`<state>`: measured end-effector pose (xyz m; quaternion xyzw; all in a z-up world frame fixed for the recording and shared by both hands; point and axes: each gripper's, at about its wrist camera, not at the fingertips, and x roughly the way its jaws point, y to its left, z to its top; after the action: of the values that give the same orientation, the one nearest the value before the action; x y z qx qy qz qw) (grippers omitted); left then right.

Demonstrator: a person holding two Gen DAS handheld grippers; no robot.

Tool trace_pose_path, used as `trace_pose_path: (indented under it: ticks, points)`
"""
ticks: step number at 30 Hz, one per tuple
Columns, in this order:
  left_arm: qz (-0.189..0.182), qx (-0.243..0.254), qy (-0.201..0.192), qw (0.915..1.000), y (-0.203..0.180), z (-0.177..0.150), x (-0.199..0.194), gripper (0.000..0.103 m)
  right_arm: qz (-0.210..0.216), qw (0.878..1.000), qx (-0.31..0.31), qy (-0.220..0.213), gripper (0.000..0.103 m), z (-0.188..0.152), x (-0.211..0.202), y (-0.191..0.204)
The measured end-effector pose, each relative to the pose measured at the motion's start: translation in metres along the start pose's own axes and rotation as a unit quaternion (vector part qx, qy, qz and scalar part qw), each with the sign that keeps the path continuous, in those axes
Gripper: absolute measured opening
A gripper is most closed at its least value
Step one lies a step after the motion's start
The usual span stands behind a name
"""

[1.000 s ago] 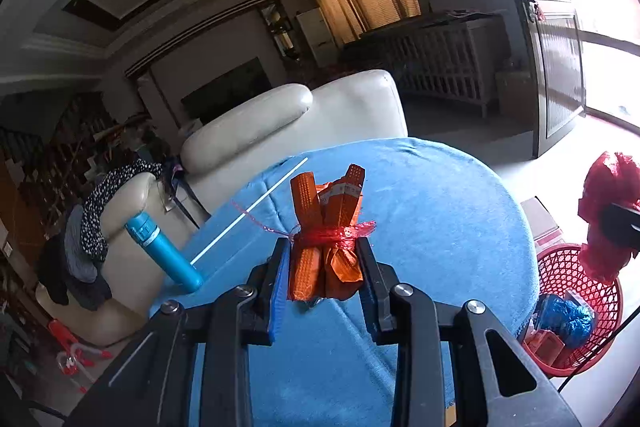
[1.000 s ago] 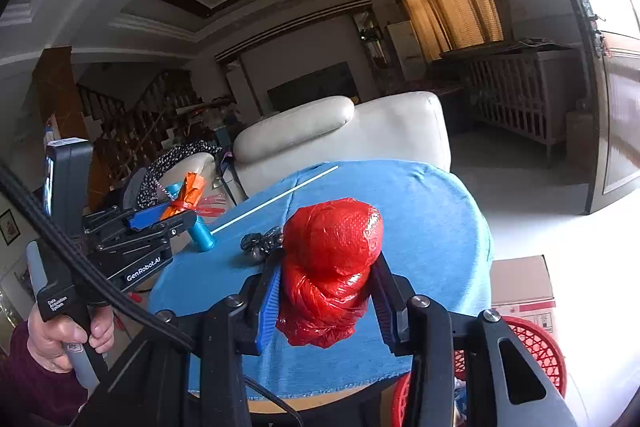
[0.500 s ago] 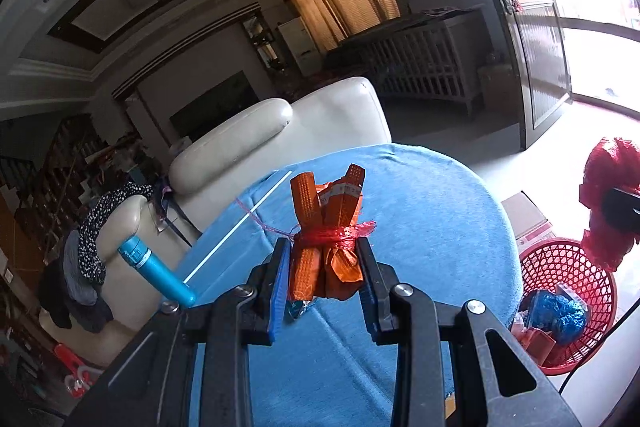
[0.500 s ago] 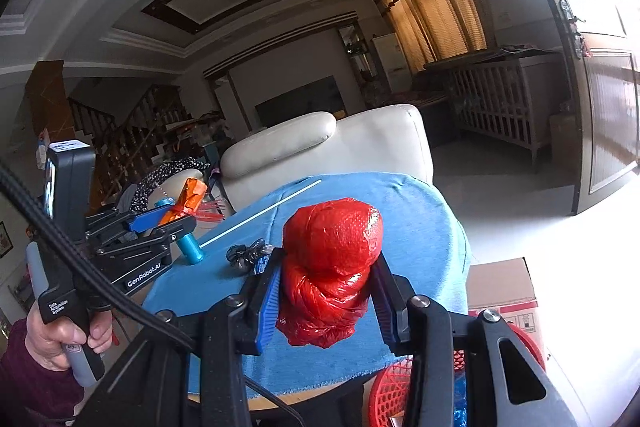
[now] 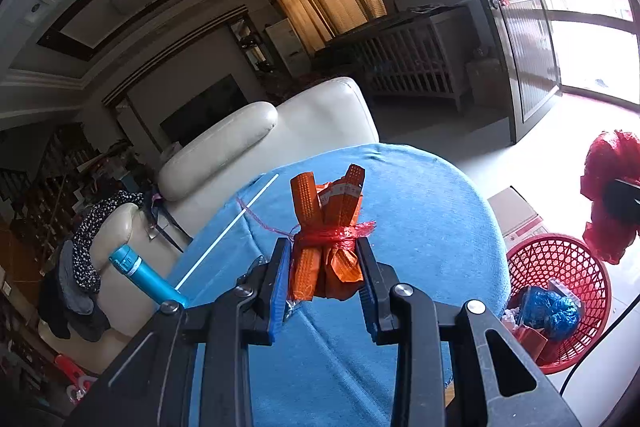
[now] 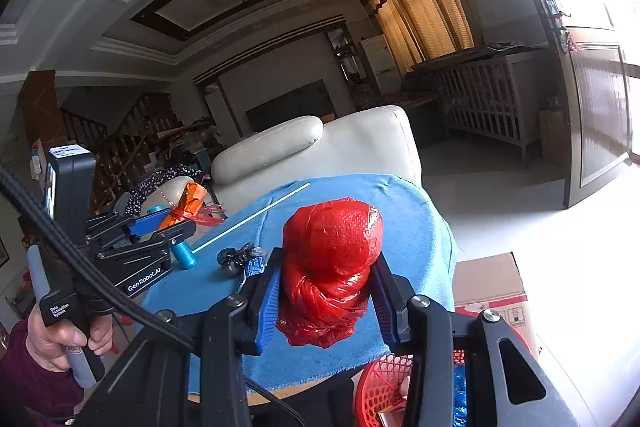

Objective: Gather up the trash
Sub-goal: 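Carry the orange bundle and red bag over to the red wastebasket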

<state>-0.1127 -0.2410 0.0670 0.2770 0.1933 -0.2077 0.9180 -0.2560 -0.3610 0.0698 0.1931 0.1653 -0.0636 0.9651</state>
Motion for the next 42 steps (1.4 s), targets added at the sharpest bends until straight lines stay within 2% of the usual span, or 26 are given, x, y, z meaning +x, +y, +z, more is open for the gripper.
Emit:
trace_pose_path:
  ticks: [19,42]
  points:
    - [-0.018,0.014,0.014,0.9996,-0.019,-0.001,0.010,0.033,-0.015,1.000,0.010,0.012,0.043,0.004,0.001,-0.002]
    - [-0.068,0.034,0.038,0.9964,-0.042,-0.009,0.014,0.033,-0.033,0.999,0.030,0.030,0.044,-0.005,0.009,-0.014]
